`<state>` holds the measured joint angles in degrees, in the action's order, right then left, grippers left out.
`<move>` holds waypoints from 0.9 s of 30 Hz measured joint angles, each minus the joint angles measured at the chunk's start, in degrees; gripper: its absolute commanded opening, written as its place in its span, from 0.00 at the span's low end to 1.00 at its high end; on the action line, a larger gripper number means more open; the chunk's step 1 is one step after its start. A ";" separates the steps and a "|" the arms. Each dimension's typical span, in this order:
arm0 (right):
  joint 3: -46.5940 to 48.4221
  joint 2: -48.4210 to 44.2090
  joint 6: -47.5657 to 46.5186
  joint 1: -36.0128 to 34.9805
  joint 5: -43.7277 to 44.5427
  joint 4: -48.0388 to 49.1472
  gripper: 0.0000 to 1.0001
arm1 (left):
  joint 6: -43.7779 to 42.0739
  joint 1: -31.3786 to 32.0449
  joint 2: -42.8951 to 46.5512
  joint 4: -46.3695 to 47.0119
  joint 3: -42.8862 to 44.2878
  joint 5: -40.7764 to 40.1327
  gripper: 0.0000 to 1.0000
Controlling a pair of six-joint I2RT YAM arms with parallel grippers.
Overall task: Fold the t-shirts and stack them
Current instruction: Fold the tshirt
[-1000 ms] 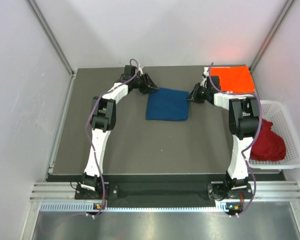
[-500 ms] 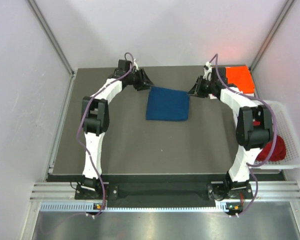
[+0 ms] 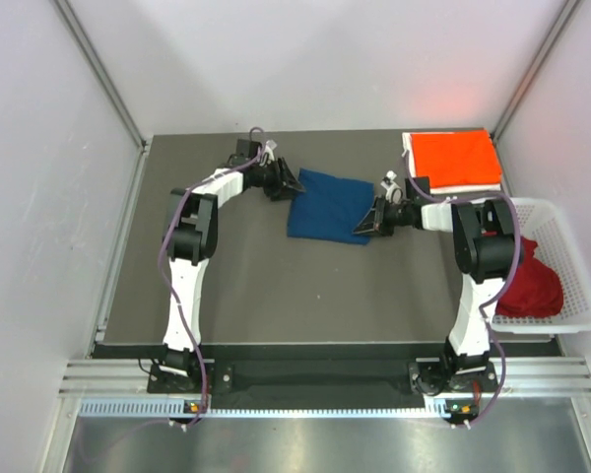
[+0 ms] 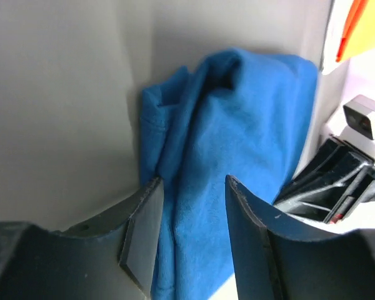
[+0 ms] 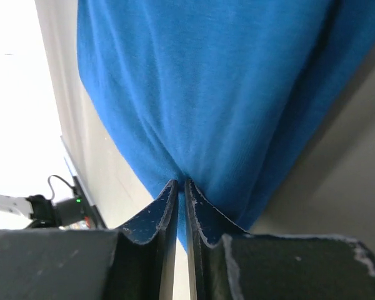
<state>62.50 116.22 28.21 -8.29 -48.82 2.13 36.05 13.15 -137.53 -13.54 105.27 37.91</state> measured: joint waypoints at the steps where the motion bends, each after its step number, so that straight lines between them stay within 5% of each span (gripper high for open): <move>1: 0.02 -0.17 -0.52 0.04 -0.11 0.20 0.10 | 0.44 -0.20 -0.81 0.35 0.63 1.66 0.50; 27: -3.85 -12.72 -2.45 -0.22 3.85 -3.30 0.18 | 4.17 1.62 -1.40 4.63 5.75 2.56 0.43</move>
<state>58.65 103.50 25.76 -8.51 -44.97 -1.17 40.23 14.76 -138.93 -8.91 111.02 40.47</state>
